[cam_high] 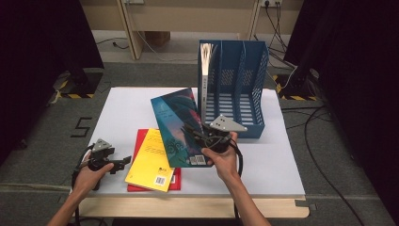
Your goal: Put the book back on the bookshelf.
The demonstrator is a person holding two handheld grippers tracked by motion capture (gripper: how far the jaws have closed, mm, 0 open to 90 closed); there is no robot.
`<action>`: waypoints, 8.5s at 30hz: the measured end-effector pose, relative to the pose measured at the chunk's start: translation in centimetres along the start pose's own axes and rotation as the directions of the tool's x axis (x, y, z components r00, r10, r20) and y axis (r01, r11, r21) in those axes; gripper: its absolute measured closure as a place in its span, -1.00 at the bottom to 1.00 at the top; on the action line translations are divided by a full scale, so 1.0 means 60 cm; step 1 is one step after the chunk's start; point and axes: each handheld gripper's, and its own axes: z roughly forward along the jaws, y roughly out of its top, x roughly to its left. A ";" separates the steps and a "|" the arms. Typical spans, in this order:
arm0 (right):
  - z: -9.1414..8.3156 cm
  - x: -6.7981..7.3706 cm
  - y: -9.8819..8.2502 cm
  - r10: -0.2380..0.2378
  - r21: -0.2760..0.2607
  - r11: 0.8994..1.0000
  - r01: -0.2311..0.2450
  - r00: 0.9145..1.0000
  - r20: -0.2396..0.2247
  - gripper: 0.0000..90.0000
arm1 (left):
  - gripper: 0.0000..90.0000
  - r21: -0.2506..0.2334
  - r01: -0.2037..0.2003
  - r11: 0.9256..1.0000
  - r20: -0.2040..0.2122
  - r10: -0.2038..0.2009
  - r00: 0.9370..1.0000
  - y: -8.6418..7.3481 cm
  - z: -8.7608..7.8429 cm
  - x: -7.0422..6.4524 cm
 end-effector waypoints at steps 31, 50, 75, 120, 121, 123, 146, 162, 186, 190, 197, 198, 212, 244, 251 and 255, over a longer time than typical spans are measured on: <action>-0.120 -0.009 -0.060 -0.115 0.001 0.993 0.116 0.988 0.101 0.65 | -0.67 0.037 -0.037 0.999 -0.049 0.039 0.998 -0.008 0.001 0.012; -0.168 -0.015 -0.100 -0.106 0.048 0.994 0.100 0.984 0.140 0.63 | -0.69 0.030 -0.051 0.998 -0.058 0.053 0.997 -0.010 0.001 0.010; -0.156 -0.001 -0.100 -0.119 0.005 0.993 0.119 0.987 0.105 0.57 | -0.69 0.032 -0.051 0.998 -0.057 0.053 0.997 -0.010 0.002 0.010; -0.142 -0.007 -0.080 0.013 -0.061 0.998 -0.009 0.998 0.065 0.65 | -0.69 0.030 -0.051 0.998 -0.058 0.052 0.997 -0.011 0.002 0.010; -0.143 -0.007 -0.080 0.015 -0.061 0.998 -0.011 0.997 0.072 0.65 | -0.69 0.030 -0.047 0.998 -0.054 0.049 0.997 -0.011 0.002 0.011; -0.147 -0.009 -0.079 0.028 -0.068 0.997 -0.023 0.996 0.083 0.65 | -0.70 0.032 -0.042 0.999 -0.043 0.044 0.998 -0.010 0.002 0.013; -0.235 -0.039 0.014 0.008 -0.183 0.982 0.039 0.967 0.253 0.65 | -0.79 0.026 -0.071 0.997 -0.098 0.074 0.992 -0.012 0.003 0.003; -0.224 -0.056 0.076 0.009 -0.204 0.978 0.049 0.961 0.277 0.65 | -0.79 0.033 -0.038 0.999 -0.071 0.040 0.997 -0.011 0.004 0.010; -0.122 -0.138 0.137 0.009 -0.204 0.975 0.085 0.907 0.420 0.65 | -0.79 0.033 -0.038 0.999 -0.071 0.041 0.997 -0.011 0.004 0.010; -0.107 -0.155 0.134 0.054 -0.226 0.973 0.049 0.901 0.430 0.65 | -0.79 0.032 -0.038 0.999 -0.071 0.041 0.997 -0.011 0.004 0.010; -0.087 -0.177 0.131 0.059 -0.218 0.975 0.052 0.878 0.474 0.65 | -0.79 0.030 -0.038 0.999 -0.071 0.040 0.997 -0.011 0.004 0.010; -0.085 -0.180 0.130 0.060 -0.217 0.975 0.053 0.875 0.480 0.65 | -0.79 0.031 -0.037 0.999 -0.071 0.039 0.997 -0.011 0.004 0.010; -0.034 -0.222 0.115 0.061 -0.183 0.982 0.050 0.830 0.554 0.65 | -0.79 0.033 -0.039 0.999 -0.071 0.041 0.997 -0.011 0.004 0.010; 0.090 -0.285 0.058 0.114 -0.122 0.991 -0.050 0.784 0.610 0.65 | -0.79 0.033 -0.045 0.998 -0.075 0.047 0.996 -0.011 0.004 0.009; 0.105 -0.286 0.053 0.104 -0.094 0.994 -0.059 0.790 0.604 0.64 | -0.78 0.030 -0.041 0.999 -0.073 0.043 0.996 -0.011 0.004 0.009; 0.100 -0.282 0.057 0.077 -0.048 0.997 -0.060 0.796 0.601 0.64 | -0.78 0.032 -0.044 0.998 -0.073 0.047 0.996 -0.011 0.004 0.009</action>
